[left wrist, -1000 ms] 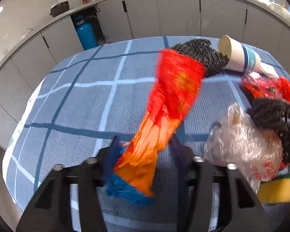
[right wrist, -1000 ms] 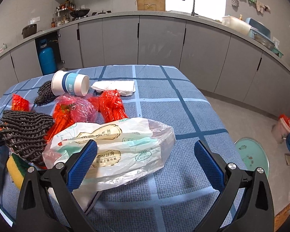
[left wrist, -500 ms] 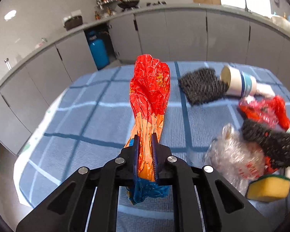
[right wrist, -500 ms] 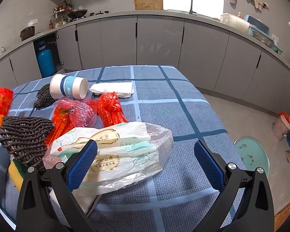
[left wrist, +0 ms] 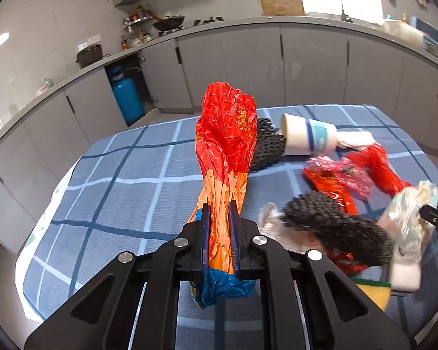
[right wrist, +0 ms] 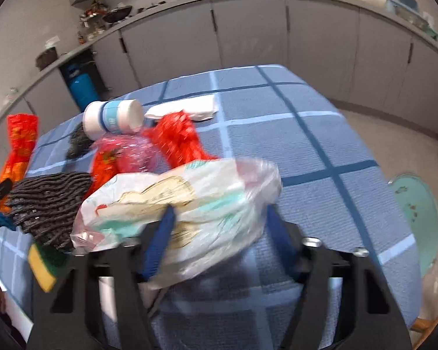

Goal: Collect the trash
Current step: 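Lift the orange wrapper with the left tool while the right tool carries the white bag toward the basin, then open both tools over the green basin, dropping wrapper and bag, then grasp the clear plastic bag with the left tool while the right tool grasps the yellow sponge, then carry the plastic bag and yellow sponge in both tools over the green basin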

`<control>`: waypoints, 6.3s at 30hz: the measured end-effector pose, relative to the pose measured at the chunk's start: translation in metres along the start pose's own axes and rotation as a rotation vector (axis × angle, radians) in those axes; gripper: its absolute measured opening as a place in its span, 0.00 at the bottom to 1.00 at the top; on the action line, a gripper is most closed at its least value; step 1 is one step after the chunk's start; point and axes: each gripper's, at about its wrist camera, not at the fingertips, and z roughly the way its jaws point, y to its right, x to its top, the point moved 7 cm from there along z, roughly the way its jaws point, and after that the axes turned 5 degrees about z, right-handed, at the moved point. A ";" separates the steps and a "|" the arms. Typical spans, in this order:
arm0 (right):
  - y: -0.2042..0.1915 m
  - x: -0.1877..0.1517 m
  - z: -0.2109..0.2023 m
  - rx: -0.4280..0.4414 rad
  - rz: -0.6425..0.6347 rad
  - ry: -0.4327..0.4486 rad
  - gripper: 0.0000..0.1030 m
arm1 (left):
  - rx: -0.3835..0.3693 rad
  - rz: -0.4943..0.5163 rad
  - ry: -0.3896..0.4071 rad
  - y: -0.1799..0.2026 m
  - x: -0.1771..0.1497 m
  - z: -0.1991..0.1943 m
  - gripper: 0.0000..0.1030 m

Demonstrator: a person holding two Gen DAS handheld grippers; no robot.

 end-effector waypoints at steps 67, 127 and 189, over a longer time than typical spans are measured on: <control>0.396 -0.008 -0.085 -0.570 0.314 0.137 0.28 | -0.739 0.540 0.090 0.510 0.026 -0.094 0.13; -0.034 -0.007 -0.061 0.075 -0.161 0.138 0.72 | 0.148 0.021 -0.064 -0.029 -0.039 -0.013 0.87; -0.064 -0.009 -0.088 0.157 -0.232 0.214 0.37 | -0.057 -0.065 -0.129 0.002 -0.042 0.016 0.34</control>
